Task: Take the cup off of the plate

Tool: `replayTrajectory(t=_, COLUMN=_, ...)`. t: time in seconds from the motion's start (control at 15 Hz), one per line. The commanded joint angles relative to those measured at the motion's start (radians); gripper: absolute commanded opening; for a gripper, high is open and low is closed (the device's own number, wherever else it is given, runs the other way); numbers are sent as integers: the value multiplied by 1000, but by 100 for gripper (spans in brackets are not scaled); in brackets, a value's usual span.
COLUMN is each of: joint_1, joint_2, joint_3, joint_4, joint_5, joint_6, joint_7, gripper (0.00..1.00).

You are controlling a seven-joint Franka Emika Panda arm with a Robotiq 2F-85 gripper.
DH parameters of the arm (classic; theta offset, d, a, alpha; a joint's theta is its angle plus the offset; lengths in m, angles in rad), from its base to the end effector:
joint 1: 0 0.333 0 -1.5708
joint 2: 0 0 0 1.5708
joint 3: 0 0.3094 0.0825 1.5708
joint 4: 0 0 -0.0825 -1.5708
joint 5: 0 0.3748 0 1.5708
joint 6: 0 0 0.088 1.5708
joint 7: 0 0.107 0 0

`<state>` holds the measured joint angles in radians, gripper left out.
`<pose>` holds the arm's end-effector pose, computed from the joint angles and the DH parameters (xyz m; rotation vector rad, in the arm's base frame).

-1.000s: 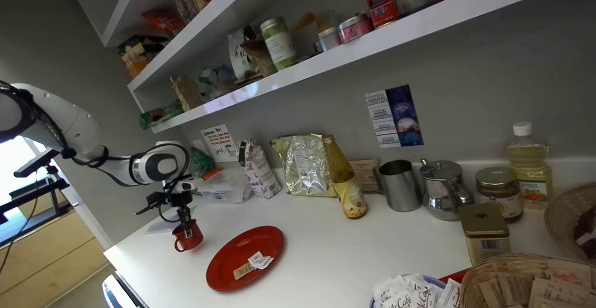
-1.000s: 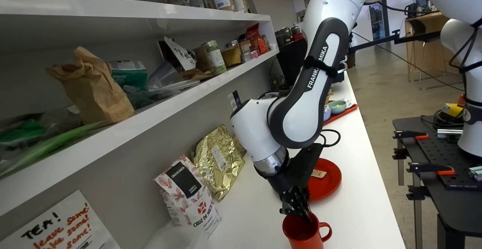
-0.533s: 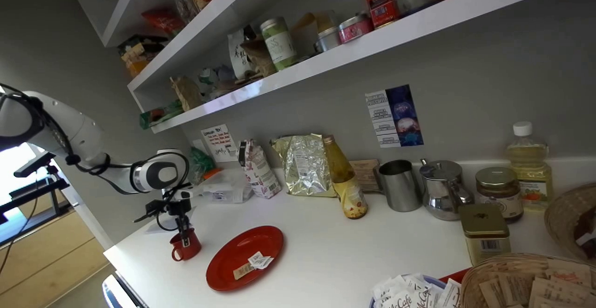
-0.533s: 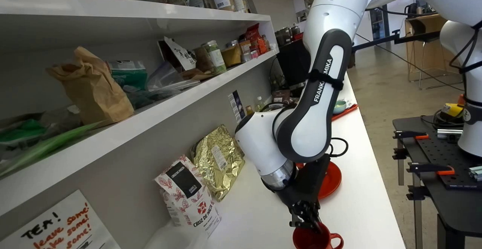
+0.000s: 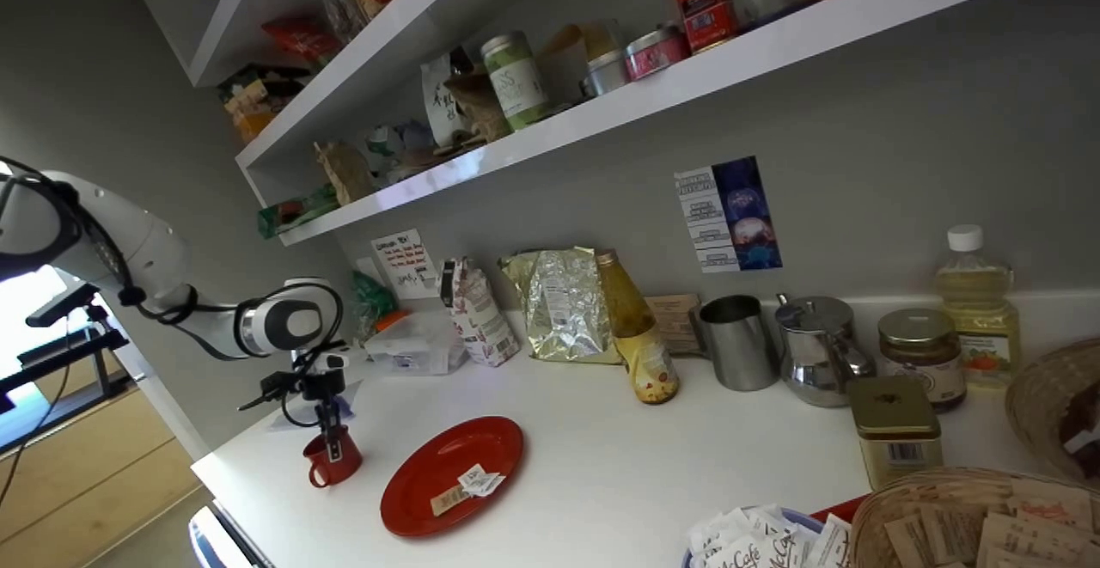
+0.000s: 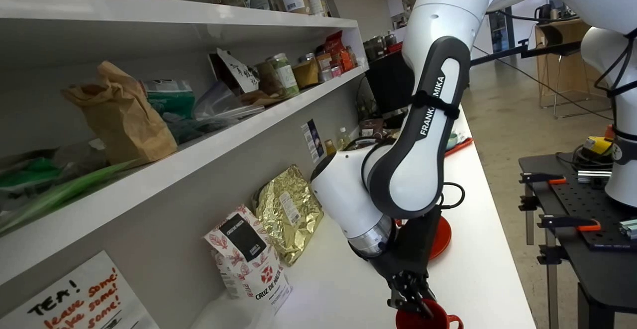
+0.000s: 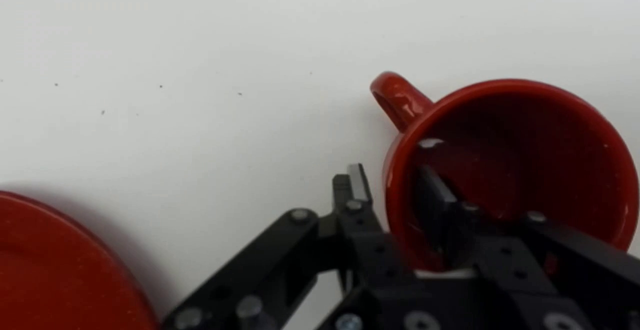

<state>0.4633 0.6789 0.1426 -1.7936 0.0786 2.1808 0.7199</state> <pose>0.5020 0.3474 0.1555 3.0319 -0.2840 -0.4895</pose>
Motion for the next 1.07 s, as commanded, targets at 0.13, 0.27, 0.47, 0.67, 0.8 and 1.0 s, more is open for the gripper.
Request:
replayTrajectory(t=0.13, joint_1=-3, joint_2=-4, joint_3=2, joint_4=0, joint_5=4, joint_6=-1, joint_7=2, gripper=59)
replayTrajectory(t=0.27, joint_1=-17, joint_2=-37, joint_3=7, joint_4=-17, joint_5=18, joint_6=-4, joint_7=-7, gripper=71)
replayTrajectory(t=0.47, joint_1=-48, joint_2=-132, joint_3=16, joint_4=-73, joint_5=45, joint_6=12, joint_7=-27, gripper=92)
replayTrajectory(t=0.67, joint_1=-35, joint_2=-94, joint_3=4, joint_4=-22, joint_5=21, joint_6=-5, joint_7=0, gripper=89)
replayTrajectory(t=0.8, joint_1=-36, joint_2=-95, joint_3=4, joint_4=-24, joint_5=21, joint_6=-6, joint_7=0, gripper=100)
replayTrajectory(t=1.0, joint_1=-30, joint_2=-75, joint_3=4, joint_4=-24, joint_5=21, joint_6=-3, joint_7=0, gripper=100)
